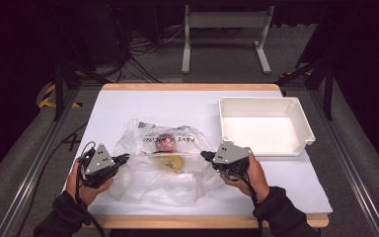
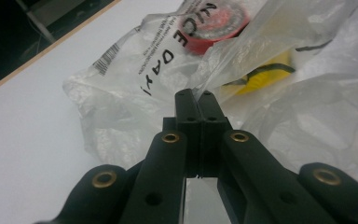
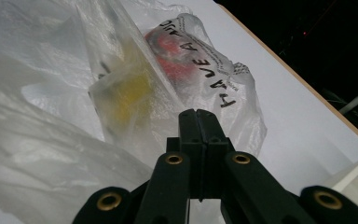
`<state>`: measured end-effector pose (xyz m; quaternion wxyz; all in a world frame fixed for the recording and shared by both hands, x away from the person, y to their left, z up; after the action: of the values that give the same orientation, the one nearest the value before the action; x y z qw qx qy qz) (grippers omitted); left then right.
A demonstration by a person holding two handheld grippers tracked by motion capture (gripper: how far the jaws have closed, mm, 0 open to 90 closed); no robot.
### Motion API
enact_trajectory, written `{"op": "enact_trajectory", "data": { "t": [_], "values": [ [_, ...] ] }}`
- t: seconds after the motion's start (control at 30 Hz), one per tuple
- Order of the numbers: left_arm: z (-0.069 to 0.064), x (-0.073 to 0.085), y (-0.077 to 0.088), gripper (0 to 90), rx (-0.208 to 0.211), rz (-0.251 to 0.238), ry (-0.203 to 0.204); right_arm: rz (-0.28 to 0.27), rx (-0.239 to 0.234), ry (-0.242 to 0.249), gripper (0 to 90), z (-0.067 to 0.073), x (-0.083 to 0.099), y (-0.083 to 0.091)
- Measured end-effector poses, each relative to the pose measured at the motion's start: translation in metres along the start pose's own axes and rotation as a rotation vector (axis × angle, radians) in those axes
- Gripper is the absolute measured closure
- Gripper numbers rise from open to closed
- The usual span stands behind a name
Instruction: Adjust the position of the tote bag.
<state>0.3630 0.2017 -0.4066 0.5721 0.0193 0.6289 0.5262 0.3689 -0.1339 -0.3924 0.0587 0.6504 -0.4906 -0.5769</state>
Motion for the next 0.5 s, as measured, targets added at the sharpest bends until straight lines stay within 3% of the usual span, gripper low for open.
{"op": "enact_trajectory", "data": {
  "t": [0.3,0.43,0.5],
  "values": [
    [0.025,-0.022,0.0,89.9,-0.005,-0.052,0.018,-0.017,0.047,-0.014,90.0,-0.023,-0.018,-0.003],
    [0.034,-0.031,0.002,89.8,-0.015,-0.052,0.016,-0.03,0.063,-0.025,90.0,-0.037,-0.03,-0.002],
    [0.041,-0.039,0.004,89.8,-0.04,-0.041,0.004,-0.037,0.083,-0.016,90.0,-0.046,-0.041,0.001]
  ]
}}
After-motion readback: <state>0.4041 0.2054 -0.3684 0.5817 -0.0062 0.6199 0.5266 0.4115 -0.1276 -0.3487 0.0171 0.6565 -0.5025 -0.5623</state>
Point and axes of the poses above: each handheld gripper's, and its own axes: y roughly backward along the jaws, x roughly out of its underside, z roughly to its left, the point moved 4 cm from there along -y, roughly forward along the jaws, and after that the axes turned 10 degrees about z, right-handed, at the moved point
